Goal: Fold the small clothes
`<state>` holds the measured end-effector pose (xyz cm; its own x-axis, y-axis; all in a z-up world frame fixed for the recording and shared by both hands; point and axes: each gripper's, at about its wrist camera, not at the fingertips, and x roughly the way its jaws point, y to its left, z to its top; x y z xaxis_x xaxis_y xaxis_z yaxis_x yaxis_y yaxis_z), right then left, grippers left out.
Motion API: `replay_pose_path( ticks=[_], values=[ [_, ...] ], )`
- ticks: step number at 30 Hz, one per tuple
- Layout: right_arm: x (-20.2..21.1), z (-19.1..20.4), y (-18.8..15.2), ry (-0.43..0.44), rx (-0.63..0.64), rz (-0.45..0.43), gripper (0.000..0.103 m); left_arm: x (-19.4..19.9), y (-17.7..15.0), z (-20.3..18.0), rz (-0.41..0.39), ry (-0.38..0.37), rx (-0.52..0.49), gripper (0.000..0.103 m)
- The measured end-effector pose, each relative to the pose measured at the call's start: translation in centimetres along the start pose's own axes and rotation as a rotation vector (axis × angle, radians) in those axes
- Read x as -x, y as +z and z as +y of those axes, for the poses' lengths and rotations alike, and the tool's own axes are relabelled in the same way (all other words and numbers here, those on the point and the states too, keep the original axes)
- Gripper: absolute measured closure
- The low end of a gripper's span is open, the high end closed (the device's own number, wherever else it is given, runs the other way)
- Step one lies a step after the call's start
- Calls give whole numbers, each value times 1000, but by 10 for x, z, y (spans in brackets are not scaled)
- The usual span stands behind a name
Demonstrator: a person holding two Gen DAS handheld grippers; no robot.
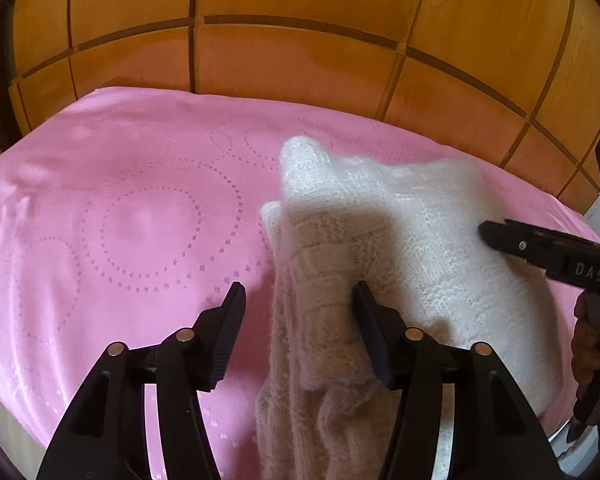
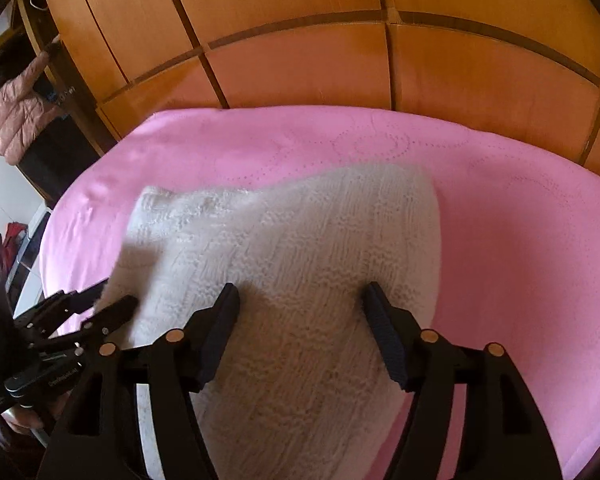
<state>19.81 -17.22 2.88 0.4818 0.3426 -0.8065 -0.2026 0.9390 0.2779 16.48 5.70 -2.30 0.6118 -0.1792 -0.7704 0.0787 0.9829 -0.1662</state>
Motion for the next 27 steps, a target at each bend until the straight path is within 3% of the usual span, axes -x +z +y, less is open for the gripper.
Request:
replay_pose_path(
  ticks=[4, 6, 8, 11, 13, 15, 18, 22, 27],
  values=[
    [15, -16, -7, 54, -73, -63, 13, -9, -2, 10, -2, -30, -1, 36],
    [13, -29, -15, 68, -138, -55, 12, -13, -4, 20, 3, -90, 26, 36],
    [1, -49, -29, 150, -232, -7, 11, -19, -5, 33, 10, -183, 69, 36],
    [-9, -61, -37, 284, -320, 21, 14, -31, -7, 51, 47, -335, 145, 38],
    [-19, -65, -39, 370, -350, 54, 19, -37, -8, 58, 67, -442, 188, 54],
    [-24, -70, -42, 430, -382, 68, 39, -42, -10, 63, 77, -537, 238, 59],
    [-3, -70, -40, 422, -350, 28, 57, -41, -6, 53, 71, -596, 242, 66],
    [48, -74, -37, 395, -288, -82, 57, -38, 14, 14, 74, -637, 166, 67],
    [120, -137, -51, 281, -349, -224, 57, -48, 41, -78, 110, -705, -3, 68]
  ],
)
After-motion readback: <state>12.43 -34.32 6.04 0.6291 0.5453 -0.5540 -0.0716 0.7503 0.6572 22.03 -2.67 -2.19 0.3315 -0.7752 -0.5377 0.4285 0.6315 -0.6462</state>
